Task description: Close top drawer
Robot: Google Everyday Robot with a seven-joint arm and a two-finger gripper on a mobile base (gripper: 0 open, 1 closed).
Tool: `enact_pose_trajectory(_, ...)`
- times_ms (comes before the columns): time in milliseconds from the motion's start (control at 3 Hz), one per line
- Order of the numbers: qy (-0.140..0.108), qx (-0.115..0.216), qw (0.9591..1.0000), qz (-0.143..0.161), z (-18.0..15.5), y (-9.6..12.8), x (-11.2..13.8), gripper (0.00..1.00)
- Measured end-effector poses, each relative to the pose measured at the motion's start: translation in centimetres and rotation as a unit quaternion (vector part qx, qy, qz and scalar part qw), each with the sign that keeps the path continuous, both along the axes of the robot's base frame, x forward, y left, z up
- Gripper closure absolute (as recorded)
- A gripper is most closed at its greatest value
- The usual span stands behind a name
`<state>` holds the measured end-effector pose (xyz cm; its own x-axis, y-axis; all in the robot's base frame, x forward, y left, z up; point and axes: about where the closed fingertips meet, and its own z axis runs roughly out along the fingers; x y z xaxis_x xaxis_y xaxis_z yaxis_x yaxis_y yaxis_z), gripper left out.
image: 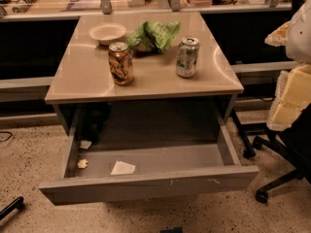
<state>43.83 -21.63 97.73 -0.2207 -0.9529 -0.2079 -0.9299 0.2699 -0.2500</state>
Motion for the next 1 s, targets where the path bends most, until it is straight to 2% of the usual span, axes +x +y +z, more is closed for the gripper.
enact_pose_trajectory(333, 0.0, 0.0, 1.0, 0.0, 0.0, 0.0, 0.0, 0.0)
enact_pose_trajectory(667, 0.0, 0.0, 1.0, 0.0, 0.0, 0.0, 0.0, 0.18)
enact_pose_trajectory(1000, 0.001, 0.006, 1.0, -0.002, -0.43, 0.19, -0.81, 0.42)
